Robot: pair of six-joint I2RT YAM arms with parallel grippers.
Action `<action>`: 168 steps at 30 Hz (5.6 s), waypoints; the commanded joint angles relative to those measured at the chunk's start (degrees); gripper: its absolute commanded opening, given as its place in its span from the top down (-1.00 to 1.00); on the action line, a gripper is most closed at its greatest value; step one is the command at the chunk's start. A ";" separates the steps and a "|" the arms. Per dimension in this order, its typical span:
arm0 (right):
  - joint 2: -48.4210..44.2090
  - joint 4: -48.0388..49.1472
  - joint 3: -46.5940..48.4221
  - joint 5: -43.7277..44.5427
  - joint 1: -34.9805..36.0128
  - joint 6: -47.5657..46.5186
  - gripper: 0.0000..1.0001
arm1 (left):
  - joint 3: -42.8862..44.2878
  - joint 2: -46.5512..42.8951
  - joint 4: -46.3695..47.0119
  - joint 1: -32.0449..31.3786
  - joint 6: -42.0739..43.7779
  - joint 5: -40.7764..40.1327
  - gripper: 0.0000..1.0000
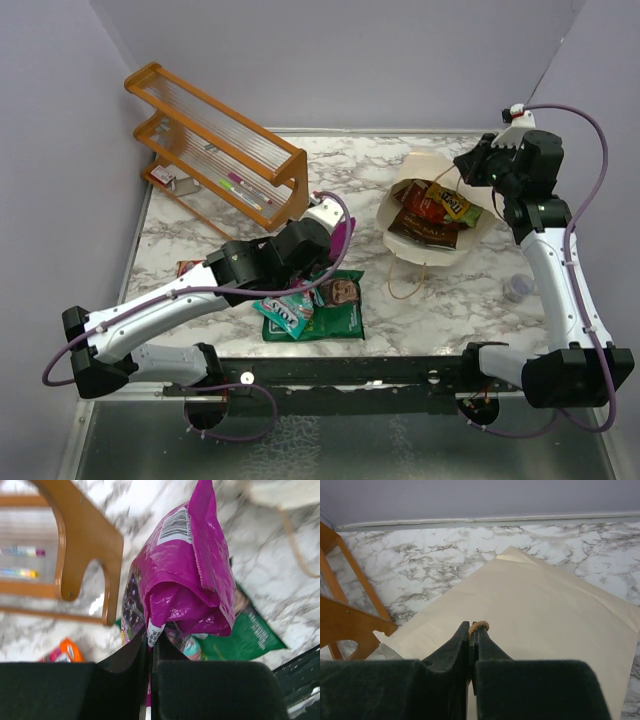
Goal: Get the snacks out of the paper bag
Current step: Place the snack at the center of the board, then take out the snack from the paper bag, then place the snack at the center of the board.
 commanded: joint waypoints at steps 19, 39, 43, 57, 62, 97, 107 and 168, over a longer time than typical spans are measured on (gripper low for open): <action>1.60 1.10 -0.33 -4.59 0.12 0.43 0.97 | 0.23 6.13 -29.43 5.31 -24.88 0.07 1.00; -0.16 1.24 -1.75 -8.21 0.15 -0.23 0.97 | -14.46 17.57 9.33 5.36 -25.58 13.75 0.64; 0.49 1.25 -1.68 -9.17 0.18 -0.12 0.97 | -19.06 9.82 10.05 5.36 -26.46 14.48 0.27; -1.66 0.99 -1.77 -12.16 0.16 0.54 0.97 | -10.10 -0.26 15.65 5.15 -16.88 24.40 -0.72; -1.80 2.25 -1.94 -16.53 0.10 1.31 0.97 | -9.59 1.17 30.29 1.84 -7.75 31.46 -0.83; -3.49 2.33 -1.94 -20.14 0.18 0.24 0.97 | 12.98 52.64 51.02 1.89 60.01 33.49 -0.05; -3.49 2.14 -1.14 -20.30 0.18 0.86 0.97 | 18.62 59.91 53.15 3.28 63.28 29.35 0.07; -1.20 3.83 -2.35 0.55 -0.69 -0.17 0.97 | 30.16 15.31 25.90 2.56 23.74 22.43 1.00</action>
